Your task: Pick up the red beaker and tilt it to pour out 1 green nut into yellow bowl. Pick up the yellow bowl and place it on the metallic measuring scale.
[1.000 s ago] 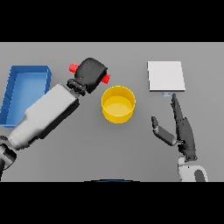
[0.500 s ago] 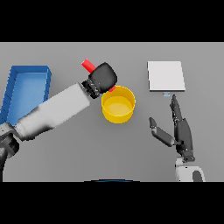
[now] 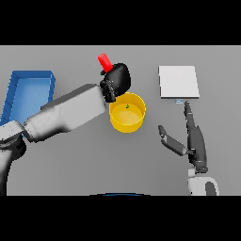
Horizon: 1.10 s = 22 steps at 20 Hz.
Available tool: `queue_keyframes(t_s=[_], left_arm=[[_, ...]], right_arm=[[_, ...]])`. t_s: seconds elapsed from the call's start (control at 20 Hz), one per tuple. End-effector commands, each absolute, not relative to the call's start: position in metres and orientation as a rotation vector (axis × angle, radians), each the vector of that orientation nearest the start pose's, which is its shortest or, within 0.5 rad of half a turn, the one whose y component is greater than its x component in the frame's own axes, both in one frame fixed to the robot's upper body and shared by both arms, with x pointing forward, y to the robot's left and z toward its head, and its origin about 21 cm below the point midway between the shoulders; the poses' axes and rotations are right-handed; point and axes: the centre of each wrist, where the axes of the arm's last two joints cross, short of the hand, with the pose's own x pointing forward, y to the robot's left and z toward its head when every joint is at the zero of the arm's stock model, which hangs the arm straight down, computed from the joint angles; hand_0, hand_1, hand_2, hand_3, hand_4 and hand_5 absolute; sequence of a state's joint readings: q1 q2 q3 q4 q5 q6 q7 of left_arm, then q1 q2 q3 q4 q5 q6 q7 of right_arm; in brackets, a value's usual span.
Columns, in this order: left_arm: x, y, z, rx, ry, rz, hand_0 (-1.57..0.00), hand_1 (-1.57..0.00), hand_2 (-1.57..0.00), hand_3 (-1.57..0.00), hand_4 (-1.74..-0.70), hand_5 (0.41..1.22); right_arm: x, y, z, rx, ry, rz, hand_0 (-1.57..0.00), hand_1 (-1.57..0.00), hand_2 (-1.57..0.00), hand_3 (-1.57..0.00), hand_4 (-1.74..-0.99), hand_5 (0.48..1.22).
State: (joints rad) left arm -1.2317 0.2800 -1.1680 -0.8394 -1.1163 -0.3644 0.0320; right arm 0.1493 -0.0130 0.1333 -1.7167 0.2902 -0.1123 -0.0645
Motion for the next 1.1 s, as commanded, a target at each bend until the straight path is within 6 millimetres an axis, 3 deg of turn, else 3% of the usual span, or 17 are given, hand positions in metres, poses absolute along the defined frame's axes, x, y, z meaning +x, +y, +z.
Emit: queue_keyframes(t_s=[0.0, 0.4, 0.55, 0.6, 0.65, 0.75, 0.9, 1.05], left_arm=[[0.392, 0.038, 0.112, -1.398, 0.912, 2.691, -1.57, -1.57, -1.57, -1.57, -1.73, 1.221], [0.394, 0.029, 0.122, -1.35, 0.732, 2.564, -1.57, -1.57, -1.57, -1.57, -1.73, 1.221], [0.408, 0.03, 0.161, -1.413, 0.776, 2.533, -1.57, -1.57, -1.57, -1.57, -1.73, 1.221], [0.415, 0.036, 0.177, -1.449, 0.799, 2.526, -1.57, -1.57, -1.57, -1.49, -1.73, 1.221], [0.42, 0.037, 0.194, -1.51, 0.826, 2.502, -1.57, -1.57, -1.4, -1.51, -1.68, 1.221], [0.429, 0.046, 0.23, -1.586, 0.91, 2.484, -1.57, -1.57, -1.46, -1.04, -1.7, 1.221], [0.444, 0.059, 0.276, -1.78, 1.057, 2.469, -1.57, -1.57, -1.51, -1.3, -1.71, 1.221], [0.459, 0.095, 0.306, -1.985, 1.367, 2.528, -1.57, -1.57, -1.54, -1.38, -1.72, 1.221]], right_arm=[[0.211, -0.213, 0.004, -0.251, -1.674, 0.2, 0.0, 0.0, 0.0, 0.0, -1.225, 0.583], [0.208, -0.216, 0.002, -0.269, -1.677, 0.227, 0.0, 0.0, 0.0, 0.0, -1.207, 0.594], [0.208, -0.211, 0.0, -0.266, -1.69, 0.219, 0.0, 0.0, 0.0, 0.0, -1.209, 0.592], [0.21, -0.21, 0.002, -0.267, -1.69, 0.217, 0.0, 0.0, 0.0, 0.0, -1.203, 0.592], [0.211, -0.208, 0.002, -0.27, -1.688, 0.22, 0.0, 0.0, 0.0, 0.0, -1.201, 0.592], [0.215, -0.21, 0.004, -0.262, -1.687, 0.21, 0.0, 0.0, 0.0, 0.0, -1.186, 0.596], [0.212, -0.21, 0.001, -0.215, -1.689, 0.196, 0.0, 0.0, 0.0, 0.0, -1.182, 0.593], [0.215, -0.212, 0.001, -0.198, -1.707, 0.189, 0.0, 0.0, 0.0, 0.0, -1.2, 0.596]])
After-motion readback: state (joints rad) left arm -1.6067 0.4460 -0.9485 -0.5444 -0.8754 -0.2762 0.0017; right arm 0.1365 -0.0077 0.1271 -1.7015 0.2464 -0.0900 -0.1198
